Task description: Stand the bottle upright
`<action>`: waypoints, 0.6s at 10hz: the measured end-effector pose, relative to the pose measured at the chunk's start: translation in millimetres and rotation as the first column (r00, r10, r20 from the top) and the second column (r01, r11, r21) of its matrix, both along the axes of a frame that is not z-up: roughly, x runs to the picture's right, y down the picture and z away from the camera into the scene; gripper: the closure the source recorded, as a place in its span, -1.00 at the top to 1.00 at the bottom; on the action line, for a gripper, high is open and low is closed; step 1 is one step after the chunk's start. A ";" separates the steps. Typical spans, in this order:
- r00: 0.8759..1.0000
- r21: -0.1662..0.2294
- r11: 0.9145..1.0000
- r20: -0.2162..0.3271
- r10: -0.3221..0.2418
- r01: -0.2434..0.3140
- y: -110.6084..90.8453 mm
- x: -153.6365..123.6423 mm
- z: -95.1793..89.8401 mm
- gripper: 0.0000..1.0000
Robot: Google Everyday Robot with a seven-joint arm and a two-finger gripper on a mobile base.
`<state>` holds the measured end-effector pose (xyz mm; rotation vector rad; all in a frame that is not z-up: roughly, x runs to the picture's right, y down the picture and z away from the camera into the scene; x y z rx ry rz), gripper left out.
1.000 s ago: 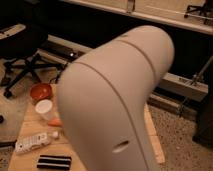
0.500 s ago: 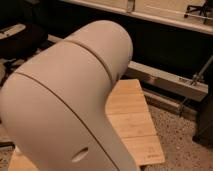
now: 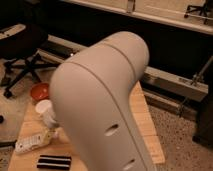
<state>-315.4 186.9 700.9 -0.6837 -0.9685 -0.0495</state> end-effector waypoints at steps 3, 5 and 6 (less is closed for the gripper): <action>0.993 -0.029 0.994 0.041 0.111 -0.110 10.5 41.4 48.0 0.60; 0.981 -0.010 0.991 0.139 0.134 -0.134 24.4 48.8 51.8 0.60; 0.971 -0.001 0.988 0.185 0.153 -0.155 22.0 49.5 47.7 0.60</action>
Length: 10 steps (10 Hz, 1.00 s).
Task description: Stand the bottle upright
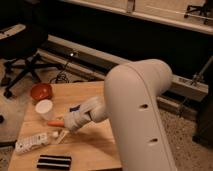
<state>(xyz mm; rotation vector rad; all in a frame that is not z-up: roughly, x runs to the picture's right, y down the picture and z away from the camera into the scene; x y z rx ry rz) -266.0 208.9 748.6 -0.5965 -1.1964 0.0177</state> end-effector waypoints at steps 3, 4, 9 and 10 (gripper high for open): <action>0.994 0.055 0.998 0.107 0.017 -0.023 -9.2 0.4 -20.3 0.60; 0.993 0.061 0.998 0.114 0.006 -0.013 -5.5 0.6 -20.5 0.60; 0.991 0.036 0.996 0.105 -0.083 0.079 27.9 -17.4 -4.9 0.60; 0.991 0.034 0.996 0.103 -0.091 0.088 29.8 -19.3 -3.2 0.60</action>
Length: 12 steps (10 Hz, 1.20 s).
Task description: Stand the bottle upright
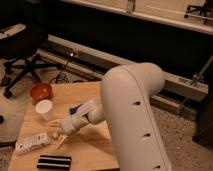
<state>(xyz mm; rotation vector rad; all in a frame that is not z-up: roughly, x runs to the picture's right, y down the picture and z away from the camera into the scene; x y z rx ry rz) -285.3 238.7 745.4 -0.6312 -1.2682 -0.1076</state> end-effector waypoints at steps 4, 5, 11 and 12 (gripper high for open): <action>0.999 0.001 1.000 -0.045 -0.022 0.022 2.5 5.1 15.8 0.60; 0.998 0.002 1.000 -0.060 -0.026 0.026 3.0 7.3 19.4 0.60; 0.991 0.002 0.998 -0.121 -0.064 0.065 8.6 6.6 33.0 0.60; 0.990 0.000 0.998 -0.126 -0.068 0.068 8.8 6.1 34.9 0.60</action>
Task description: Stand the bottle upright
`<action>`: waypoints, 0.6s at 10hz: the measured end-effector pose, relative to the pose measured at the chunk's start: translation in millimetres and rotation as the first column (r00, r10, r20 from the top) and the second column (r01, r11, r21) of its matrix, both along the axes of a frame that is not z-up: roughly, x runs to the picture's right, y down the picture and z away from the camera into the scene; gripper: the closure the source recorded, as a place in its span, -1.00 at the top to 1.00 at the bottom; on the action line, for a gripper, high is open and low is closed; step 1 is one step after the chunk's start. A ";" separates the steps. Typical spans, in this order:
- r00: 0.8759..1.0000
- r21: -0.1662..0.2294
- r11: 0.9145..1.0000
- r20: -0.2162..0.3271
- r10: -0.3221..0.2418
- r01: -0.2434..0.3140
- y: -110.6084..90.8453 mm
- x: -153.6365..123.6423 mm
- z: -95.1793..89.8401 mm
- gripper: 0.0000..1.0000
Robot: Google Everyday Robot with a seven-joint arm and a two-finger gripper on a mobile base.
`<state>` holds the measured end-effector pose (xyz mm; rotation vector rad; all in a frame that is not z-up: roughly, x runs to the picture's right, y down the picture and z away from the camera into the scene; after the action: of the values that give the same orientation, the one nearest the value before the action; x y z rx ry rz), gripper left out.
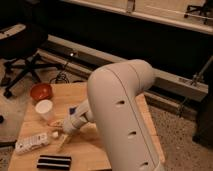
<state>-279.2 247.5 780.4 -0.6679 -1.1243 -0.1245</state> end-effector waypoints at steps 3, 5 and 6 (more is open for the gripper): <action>1.000 -0.019 1.000 -0.002 0.000 0.000 1.9 -1.3 4.2 0.34; 1.000 -0.032 0.999 0.009 0.003 -0.003 1.4 -4.0 6.6 -0.12; 1.000 -0.035 0.999 0.013 0.005 -0.004 1.0 -4.3 7.8 -0.30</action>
<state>-283.5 248.4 788.2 -0.6965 -1.1426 -0.1058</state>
